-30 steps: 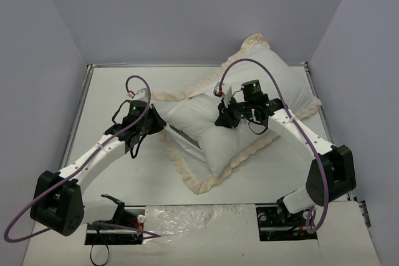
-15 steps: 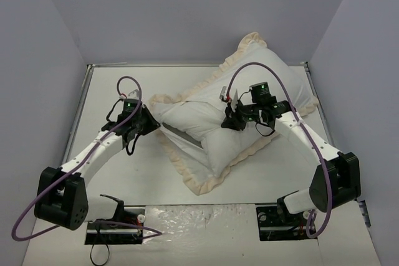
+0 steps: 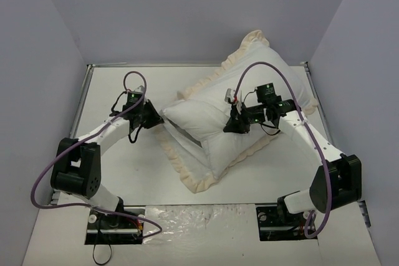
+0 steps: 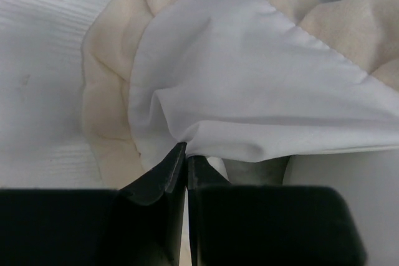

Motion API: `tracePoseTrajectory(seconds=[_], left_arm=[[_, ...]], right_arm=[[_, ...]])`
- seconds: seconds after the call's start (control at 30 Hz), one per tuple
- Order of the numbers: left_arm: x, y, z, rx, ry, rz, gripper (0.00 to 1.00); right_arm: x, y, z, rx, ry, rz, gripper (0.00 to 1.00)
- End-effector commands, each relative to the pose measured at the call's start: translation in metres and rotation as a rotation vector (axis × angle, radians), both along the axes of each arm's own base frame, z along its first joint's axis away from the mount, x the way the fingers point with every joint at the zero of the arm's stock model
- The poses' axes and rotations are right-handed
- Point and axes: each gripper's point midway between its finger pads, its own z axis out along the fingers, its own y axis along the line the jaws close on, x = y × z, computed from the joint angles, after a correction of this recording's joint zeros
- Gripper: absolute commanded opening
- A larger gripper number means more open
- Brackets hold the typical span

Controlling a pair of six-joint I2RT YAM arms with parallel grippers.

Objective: Remove the pillowcase from the pillow

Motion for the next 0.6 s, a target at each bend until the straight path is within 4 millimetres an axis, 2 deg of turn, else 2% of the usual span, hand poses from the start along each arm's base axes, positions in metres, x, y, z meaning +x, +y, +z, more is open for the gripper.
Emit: tracePoseTrajectory(seconds=[0.0, 0.03, 0.1, 0.13, 0.17, 0.23, 0.3, 0.33, 0.37, 0.4, 0.47, 0.5, 0.57], left_arm=[[0.045, 0.007, 0.037, -0.002, -0.197, 0.037, 0.04], [0.045, -0.007, 0.042, -0.037, -0.220, 0.000, 0.09], [0.043, -0.016, 0.046, -0.074, -0.234, -0.021, 0.18], [0.043, -0.020, 0.058, -0.105, -0.260, -0.030, 0.25], [0.042, -0.020, 0.063, -0.113, -0.273, -0.032, 0.40], [0.038, -0.018, 0.085, -0.123, -0.313, -0.028, 0.50], [0.036, -0.008, 0.099, -0.108, -0.334, -0.015, 0.59], [0.032, -0.002, 0.116, -0.081, -0.354, -0.017, 0.61], [0.029, 0.011, 0.116, -0.040, -0.332, 0.018, 0.64], [0.024, 0.018, 0.128, -0.016, -0.346, 0.035, 0.66], [0.010, 0.035, 0.133, 0.052, -0.297, 0.082, 0.67], [-0.004, 0.052, 0.135, 0.110, -0.268, 0.147, 0.67], [-0.016, 0.063, 0.143, 0.118, -0.259, 0.212, 0.68]], right_arm=[[-0.016, -0.001, 0.010, 0.015, 0.112, 0.000, 0.00], [-0.011, 0.006, 0.018, 0.027, 0.106, 0.011, 0.00], [-0.013, 0.021, 0.028, 0.036, 0.108, 0.042, 0.00], [-0.012, 0.026, 0.028, 0.035, 0.117, 0.049, 0.00], [-0.007, 0.032, 0.038, 0.043, 0.100, 0.055, 0.00], [-0.006, 0.046, 0.038, 0.034, 0.125, 0.065, 0.00], [0.005, 0.055, 0.052, 0.049, 0.094, 0.071, 0.00], [0.011, 0.059, 0.052, 0.046, 0.101, 0.068, 0.00], [0.021, 0.063, 0.067, 0.062, 0.064, 0.064, 0.00], [0.028, 0.065, 0.072, 0.065, 0.053, 0.057, 0.00], [0.041, 0.066, 0.075, 0.068, 0.053, 0.041, 0.00], [0.049, 0.070, 0.081, 0.076, 0.041, 0.037, 0.00], [0.057, 0.070, 0.085, 0.080, 0.040, 0.021, 0.00]])
